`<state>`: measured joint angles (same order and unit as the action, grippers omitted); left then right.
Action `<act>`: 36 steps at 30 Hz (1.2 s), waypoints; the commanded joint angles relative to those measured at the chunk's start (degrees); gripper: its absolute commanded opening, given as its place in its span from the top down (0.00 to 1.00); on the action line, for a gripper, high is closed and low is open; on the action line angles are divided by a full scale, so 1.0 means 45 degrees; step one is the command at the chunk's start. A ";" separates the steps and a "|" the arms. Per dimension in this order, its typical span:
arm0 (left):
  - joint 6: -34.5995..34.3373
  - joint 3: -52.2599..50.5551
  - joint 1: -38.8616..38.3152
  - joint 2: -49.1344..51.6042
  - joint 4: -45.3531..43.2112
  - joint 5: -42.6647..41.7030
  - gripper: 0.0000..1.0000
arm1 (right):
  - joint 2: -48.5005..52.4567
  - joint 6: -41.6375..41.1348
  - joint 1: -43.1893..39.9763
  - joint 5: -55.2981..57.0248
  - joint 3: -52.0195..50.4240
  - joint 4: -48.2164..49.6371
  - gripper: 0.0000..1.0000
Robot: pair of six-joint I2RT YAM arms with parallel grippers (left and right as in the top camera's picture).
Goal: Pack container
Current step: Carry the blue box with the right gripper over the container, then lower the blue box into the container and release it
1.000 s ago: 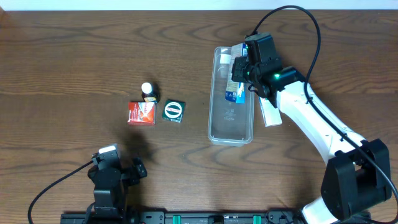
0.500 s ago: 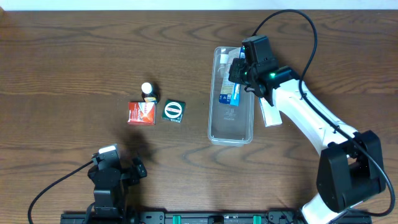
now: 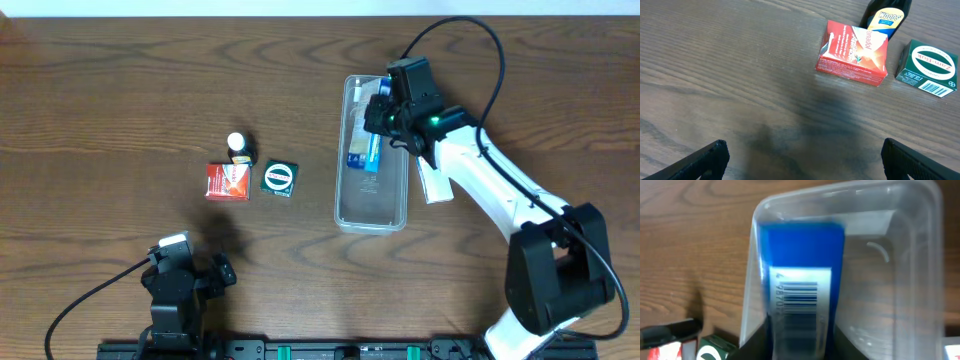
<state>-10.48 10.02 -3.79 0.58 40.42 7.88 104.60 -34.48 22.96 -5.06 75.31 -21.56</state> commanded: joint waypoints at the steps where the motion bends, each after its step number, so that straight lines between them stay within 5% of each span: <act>1: 0.0073 -0.0155 0.0078 -0.0053 0.0039 0.0053 0.02 | 0.0272 0.0355 0.0151 -0.0505 0.0199 0.0131 0.46; 4: 0.0073 -0.0155 0.0078 -0.0053 0.0039 0.0053 0.02 | 0.0058 0.1234 0.0141 -0.0933 0.0204 0.0287 0.27; 10: 0.0073 -0.0155 0.0078 -0.0053 0.0039 0.0053 0.02 | -0.1375 0.2123 0.0005 -0.0743 0.0204 0.0291 0.31; 23: 0.0073 -0.0155 0.0078 -0.0053 0.0039 0.0053 0.02 | -0.0622 0.2618 0.0593 -0.1409 0.0194 0.0646 0.95; 36: 0.0073 -0.0155 0.0078 -0.0053 0.0039 0.0053 0.02 | 0.0675 0.3113 0.0622 -0.1239 0.0194 0.0486 0.99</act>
<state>-10.48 10.02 -3.79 0.58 40.42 7.90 107.35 -22.13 25.91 -12.03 75.75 -17.69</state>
